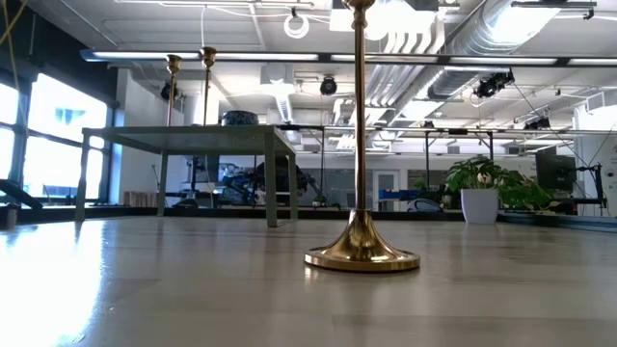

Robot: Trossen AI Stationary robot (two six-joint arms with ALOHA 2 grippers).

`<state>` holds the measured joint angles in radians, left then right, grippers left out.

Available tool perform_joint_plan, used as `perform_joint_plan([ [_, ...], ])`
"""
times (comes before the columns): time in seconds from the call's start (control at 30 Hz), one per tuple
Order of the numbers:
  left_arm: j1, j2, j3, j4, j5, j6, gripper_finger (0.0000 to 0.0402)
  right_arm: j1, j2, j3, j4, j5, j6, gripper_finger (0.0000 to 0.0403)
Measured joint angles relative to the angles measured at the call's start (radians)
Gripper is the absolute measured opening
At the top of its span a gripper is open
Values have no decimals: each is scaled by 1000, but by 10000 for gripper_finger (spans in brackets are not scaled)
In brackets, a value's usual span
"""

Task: Pick & Place candle stick holders
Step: Put the right blue patterned round candle on the shelf

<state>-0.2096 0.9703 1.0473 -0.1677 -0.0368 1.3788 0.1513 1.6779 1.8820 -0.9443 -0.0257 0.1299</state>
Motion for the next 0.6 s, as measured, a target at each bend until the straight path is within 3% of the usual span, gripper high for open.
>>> perform_joint_plan([
  [0.6,0,0,0,-20,0,-2,351,0,0,0,0,-8,0,291],
])
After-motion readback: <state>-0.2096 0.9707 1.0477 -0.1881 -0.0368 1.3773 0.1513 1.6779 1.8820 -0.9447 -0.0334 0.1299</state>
